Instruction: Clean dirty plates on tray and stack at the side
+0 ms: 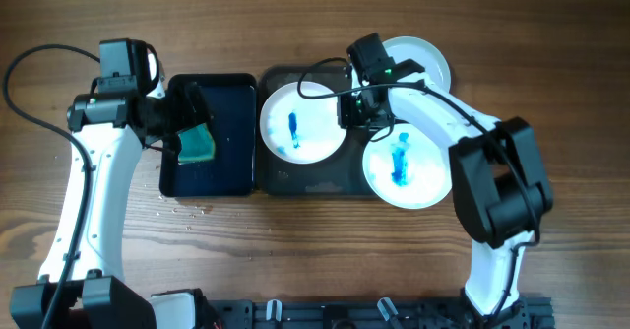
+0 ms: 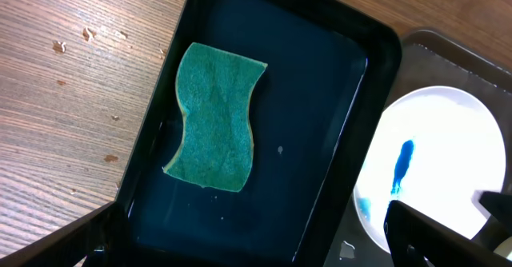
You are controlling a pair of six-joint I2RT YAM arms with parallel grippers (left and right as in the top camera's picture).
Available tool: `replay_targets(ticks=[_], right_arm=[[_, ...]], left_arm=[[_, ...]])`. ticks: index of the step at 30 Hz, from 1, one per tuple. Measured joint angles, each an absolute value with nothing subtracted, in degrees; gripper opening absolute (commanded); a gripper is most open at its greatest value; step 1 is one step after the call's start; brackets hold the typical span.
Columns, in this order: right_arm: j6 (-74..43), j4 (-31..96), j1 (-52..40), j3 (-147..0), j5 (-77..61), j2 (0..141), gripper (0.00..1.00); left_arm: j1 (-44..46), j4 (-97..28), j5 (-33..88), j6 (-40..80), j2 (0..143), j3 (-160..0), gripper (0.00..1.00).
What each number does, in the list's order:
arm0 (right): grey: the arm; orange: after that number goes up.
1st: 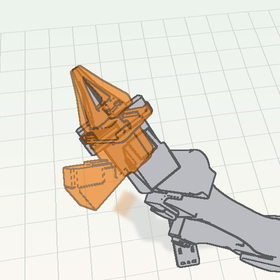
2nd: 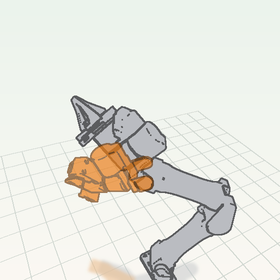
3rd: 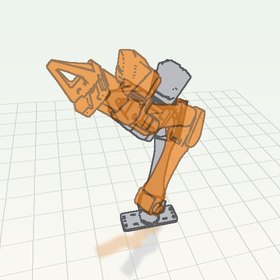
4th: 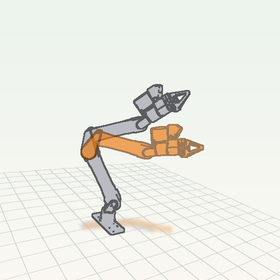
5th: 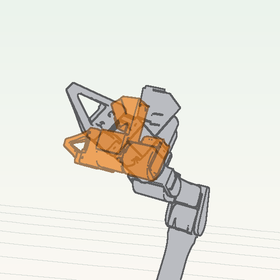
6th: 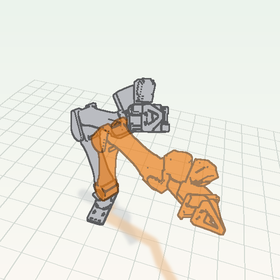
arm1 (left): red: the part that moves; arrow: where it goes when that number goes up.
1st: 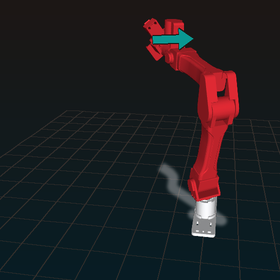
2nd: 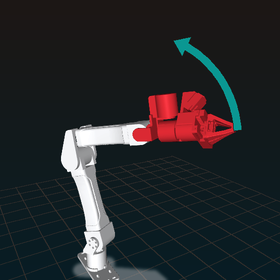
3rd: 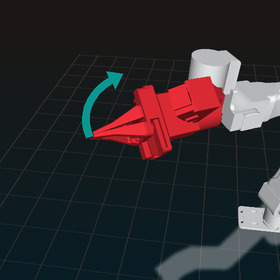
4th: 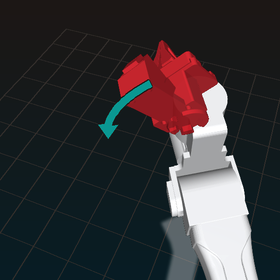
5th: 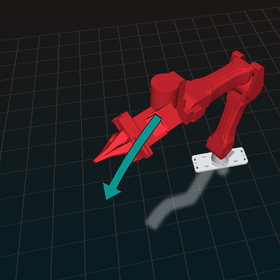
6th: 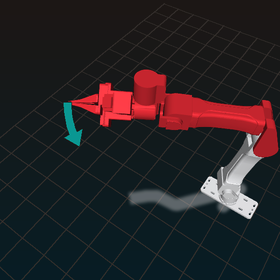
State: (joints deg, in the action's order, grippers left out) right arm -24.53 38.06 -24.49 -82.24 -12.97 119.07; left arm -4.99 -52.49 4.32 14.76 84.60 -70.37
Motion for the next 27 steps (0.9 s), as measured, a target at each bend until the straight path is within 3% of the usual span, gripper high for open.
replay_targets(ticks=[3,11,16,20,24,27], right_arm=[[-25.7,37.2,-24.5,-82.2,-13.0,120.0,0.18],[-27.9,35.7,-24.5,-82.2,-13.0,120.4,0.04],[-28.8,35.6,-24.4,-82.6,-13.9,121.0,0.04],[-28.9,35.6,-24.4,-82.6,-14.1,121.0,0.04],[-28.9,35.6,-24.4,-82.6,-14.1,121.0,0.04],[-28.9,35.6,-24.4,-82.6,-14.1,121.0,0.04]], left_arm=[[-5.0,-52.5,4.3,14.8,84.6,-70.4,1.00],[-5.0,-52.4,4.1,14.6,88.2,-70.4,1.00],[-5.0,-49.9,4.1,14.4,91.2,-70.4,0.99],[-5.0,-48.6,4.1,14.1,92.2,-70.4,0.80],[-5.0,-47.9,4.1,11.5,94.9,-70.4,0.69],[-5.0,-47.7,4.1,8.0,97.6,-70.4,0.67]])
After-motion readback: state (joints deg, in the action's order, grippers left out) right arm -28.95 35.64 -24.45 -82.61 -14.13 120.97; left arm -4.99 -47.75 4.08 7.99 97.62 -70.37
